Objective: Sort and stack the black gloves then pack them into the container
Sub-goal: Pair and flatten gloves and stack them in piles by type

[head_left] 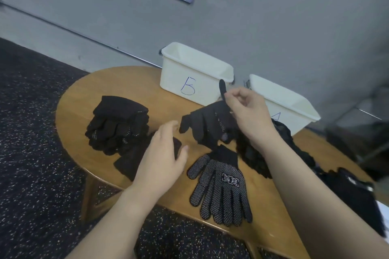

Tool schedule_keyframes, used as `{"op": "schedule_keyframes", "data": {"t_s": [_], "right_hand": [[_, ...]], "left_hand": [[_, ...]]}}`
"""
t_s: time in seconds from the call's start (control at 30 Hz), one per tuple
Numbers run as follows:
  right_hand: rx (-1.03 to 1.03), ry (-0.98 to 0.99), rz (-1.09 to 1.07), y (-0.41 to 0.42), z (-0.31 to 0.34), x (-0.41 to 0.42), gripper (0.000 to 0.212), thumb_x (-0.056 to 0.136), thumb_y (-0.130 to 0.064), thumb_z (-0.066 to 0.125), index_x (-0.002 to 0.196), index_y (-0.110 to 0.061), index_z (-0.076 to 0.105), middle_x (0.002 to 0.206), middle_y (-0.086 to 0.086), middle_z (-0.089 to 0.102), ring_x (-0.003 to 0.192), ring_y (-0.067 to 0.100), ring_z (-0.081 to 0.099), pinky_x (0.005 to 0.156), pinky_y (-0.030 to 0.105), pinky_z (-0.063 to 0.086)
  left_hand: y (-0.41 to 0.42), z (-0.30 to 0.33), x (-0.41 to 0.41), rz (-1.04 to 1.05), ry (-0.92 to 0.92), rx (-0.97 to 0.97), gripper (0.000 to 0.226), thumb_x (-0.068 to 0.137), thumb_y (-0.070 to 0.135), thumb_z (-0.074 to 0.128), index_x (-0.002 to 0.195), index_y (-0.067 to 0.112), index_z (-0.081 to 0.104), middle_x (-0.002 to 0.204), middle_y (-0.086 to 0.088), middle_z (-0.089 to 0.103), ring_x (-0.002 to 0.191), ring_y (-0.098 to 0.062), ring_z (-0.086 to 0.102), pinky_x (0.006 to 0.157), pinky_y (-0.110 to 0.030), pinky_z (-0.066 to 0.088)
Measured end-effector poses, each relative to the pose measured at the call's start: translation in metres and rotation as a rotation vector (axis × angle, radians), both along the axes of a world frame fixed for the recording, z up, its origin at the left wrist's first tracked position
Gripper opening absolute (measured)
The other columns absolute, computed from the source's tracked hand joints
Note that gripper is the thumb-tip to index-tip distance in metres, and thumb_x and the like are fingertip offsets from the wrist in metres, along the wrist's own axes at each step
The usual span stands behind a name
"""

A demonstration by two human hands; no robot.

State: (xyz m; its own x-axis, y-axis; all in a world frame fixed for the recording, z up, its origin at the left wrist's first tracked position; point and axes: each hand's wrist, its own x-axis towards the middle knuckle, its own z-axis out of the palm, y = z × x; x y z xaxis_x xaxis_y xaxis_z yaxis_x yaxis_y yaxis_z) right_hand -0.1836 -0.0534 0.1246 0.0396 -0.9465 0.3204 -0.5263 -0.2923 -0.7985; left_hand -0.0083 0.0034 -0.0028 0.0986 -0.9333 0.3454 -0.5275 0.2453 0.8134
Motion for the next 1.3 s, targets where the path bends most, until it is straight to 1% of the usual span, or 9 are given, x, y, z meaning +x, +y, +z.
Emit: {"op": "schedule_keyframes", "data": {"t_s": [0.17,0.27,0.37,0.5,0.6,0.7,0.83,1.07,1.3], "right_hand": [[0.026,-0.107,-0.032,0.044,0.003,-0.028,0.02,0.104,-0.022,0.06,0.088,-0.02,0.071,0.072,-0.003,0.071,0.067,0.012,0.063,0.064,0.031,0.051],[0.053,-0.216,-0.044,0.063,-0.013,-0.044,0.019,0.103,-0.024,0.061,0.092,-0.015,0.074,0.09,0.017,0.074,0.078,0.021,0.064,0.074,0.041,0.052],[0.084,-0.364,-0.109,0.073,-0.04,-0.059,0.019,0.102,-0.025,0.062,0.091,-0.014,0.074,0.087,0.013,0.071,0.079,0.019,0.061,0.074,0.038,0.047],[0.11,-0.482,-0.23,0.081,-0.093,-0.064,0.029,0.096,-0.034,0.061,0.087,-0.008,0.066,0.079,0.009,0.055,0.077,0.021,0.05,0.072,0.039,0.04],[0.101,-0.406,-0.178,0.088,-0.123,-0.061,0.025,0.103,-0.012,0.055,0.08,-0.016,0.065,0.075,-0.007,0.063,0.071,0.007,0.058,0.069,0.031,0.047],[0.092,-0.292,-0.076,0.081,-0.12,-0.065,0.02,0.106,-0.016,0.054,0.101,-0.018,0.074,0.097,-0.004,0.074,0.091,0.015,0.07,0.079,0.031,0.058],[0.201,-0.515,-0.09,0.062,-0.117,-0.084,0.024,0.104,-0.008,0.051,0.098,-0.012,0.074,0.104,0.008,0.077,0.098,0.022,0.074,0.08,0.03,0.058],[0.382,-0.483,-0.035,0.05,-0.123,-0.098,0.042,0.107,-0.044,0.049,0.112,-0.012,0.076,0.108,0.009,0.078,0.105,0.03,0.073,0.101,0.048,0.056],[0.447,-0.906,-0.075,0.052,-0.116,-0.104,0.024,0.093,-0.024,0.074,0.107,-0.005,0.079,0.11,0.01,0.078,0.107,0.023,0.074,0.095,0.036,0.057]], "left_hand": [[0.007,0.011,-0.026,-0.08,-0.017,0.054,0.102,0.086,0.047,0.077,0.161,0.034,0.009,0.162,0.006,0.033,0.149,-0.013,0.032,0.121,-0.041,0.036],[0.009,0.014,-0.041,-0.199,-0.026,-0.01,0.074,0.091,0.034,0.072,0.155,0.032,0.036,0.147,0.011,0.048,0.138,-0.007,0.04,0.119,-0.04,0.037],[0.006,0.01,-0.054,-0.281,-0.082,-0.099,0.032,0.089,0.021,0.064,0.121,0.018,0.068,0.117,0.01,0.064,0.115,-0.009,0.053,0.102,-0.044,0.048],[0.001,0.004,-0.063,-0.207,-0.065,-0.084,0.006,0.093,0.025,0.056,0.093,0.026,0.062,0.093,0.016,0.059,0.089,-0.004,0.055,0.076,-0.035,0.047],[-0.003,0.004,-0.067,-0.192,-0.028,-0.057,0.011,0.094,0.015,0.066,0.096,0.026,0.065,0.095,0.014,0.064,0.09,-0.007,0.06,0.076,-0.04,0.054],[-0.012,0.006,-0.072,-0.241,-0.014,-0.135,0.025,0.086,-0.001,0.071,0.095,0.022,0.066,0.092,0.009,0.067,0.088,-0.008,0.062,0.075,-0.033,0.052],[-0.021,0.011,-0.076,-0.276,0.029,-0.233,0.029,0.083,-0.006,0.067,0.097,0.02,0.067,0.094,0.011,0.068,0.089,0.0,0.061,0.075,-0.017,0.048],[-0.024,0.007,-0.09,-0.337,0.016,-0.314,0.019,0.083,0.004,0.07,0.099,0.014,0.071,0.101,0.005,0.07,0.096,-0.014,0.066,0.078,-0.039,0.055],[-0.015,0.0,-0.103,-0.464,-0.061,-0.332,0.019,0.082,0.004,0.068,0.1,0.007,0.071,0.114,0.0,0.068,0.113,-0.018,0.064,0.096,-0.043,0.054]]}}
